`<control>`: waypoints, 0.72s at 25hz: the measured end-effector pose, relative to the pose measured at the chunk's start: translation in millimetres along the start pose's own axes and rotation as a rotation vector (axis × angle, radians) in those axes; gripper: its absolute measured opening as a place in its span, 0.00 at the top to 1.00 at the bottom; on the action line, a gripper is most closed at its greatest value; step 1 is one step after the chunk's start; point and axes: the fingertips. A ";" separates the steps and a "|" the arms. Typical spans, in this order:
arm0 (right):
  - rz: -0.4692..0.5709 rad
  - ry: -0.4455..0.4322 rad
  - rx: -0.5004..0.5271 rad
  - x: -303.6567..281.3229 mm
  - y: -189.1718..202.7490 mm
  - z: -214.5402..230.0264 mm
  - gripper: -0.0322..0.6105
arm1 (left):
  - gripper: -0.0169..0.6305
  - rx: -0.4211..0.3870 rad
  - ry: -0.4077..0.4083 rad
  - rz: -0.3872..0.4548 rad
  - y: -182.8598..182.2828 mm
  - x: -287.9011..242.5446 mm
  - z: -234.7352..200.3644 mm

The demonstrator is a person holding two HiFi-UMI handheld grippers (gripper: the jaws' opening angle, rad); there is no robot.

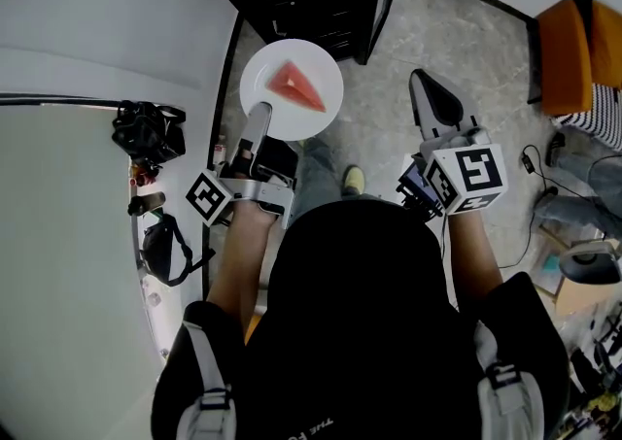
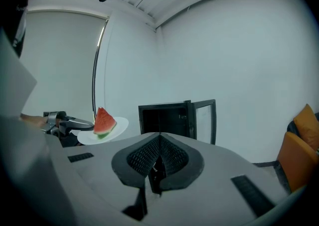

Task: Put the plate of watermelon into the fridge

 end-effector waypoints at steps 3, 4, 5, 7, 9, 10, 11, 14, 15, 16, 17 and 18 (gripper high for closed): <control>0.001 0.006 -0.004 1.6 2.9 0.2 0.93 | 0.91 0.001 0.000 -0.004 0.7 -0.2 -1.7; 0.003 0.008 -0.005 2.9 3.3 0.0 0.93 | 0.91 -0.001 0.002 -0.007 1.4 -0.1 -1.5; 0.005 0.010 -0.004 4.7 3.5 -0.4 0.93 | 0.91 -0.004 0.004 -0.009 2.3 0.5 -1.2; 0.010 0.013 -0.001 7.7 3.6 -1.0 0.93 | 0.91 -0.009 0.009 -0.013 3.6 1.3 -0.6; 0.005 0.015 0.003 -0.4 2.3 1.3 0.93 | 0.91 -0.003 0.010 -0.015 -3.0 -4.8 -1.7; -0.002 0.015 0.003 -11.9 0.7 4.4 0.93 | 0.91 0.005 0.007 -0.014 -11.7 -12.4 -4.0; -0.011 0.014 0.001 -26.5 -1.4 8.3 0.93 | 0.91 0.013 0.000 -0.012 -22.7 -21.7 -7.1; -0.033 0.016 -0.001 -58.2 -6.8 16.7 0.93 | 0.91 0.026 -0.017 -0.011 -46.7 -41.6 -15.0; -0.037 0.018 -0.001 -62.9 -7.3 18.1 0.93 | 0.91 0.028 -0.020 -0.012 -50.4 -44.5 -16.8; -0.039 0.020 -0.002 -67.0 -7.7 19.4 0.93 | 0.91 0.029 -0.022 -0.013 -53.6 -47.0 -18.5; -0.040 0.022 -0.005 -71.2 -8.2 20.7 0.93 | 0.91 0.030 -0.024 -0.014 -56.7 -49.7 -19.7; -0.041 0.024 -0.008 -75.7 -8.7 22.3 0.93 | 0.91 0.031 -0.025 -0.016 -59.9 -52.8 -20.8</control>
Point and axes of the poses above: the fingertips, and each gripper's own axes: x backward along the fingers, z to its right, y out of its underside, and after that the axes turned 9 degrees about -y, right-handed
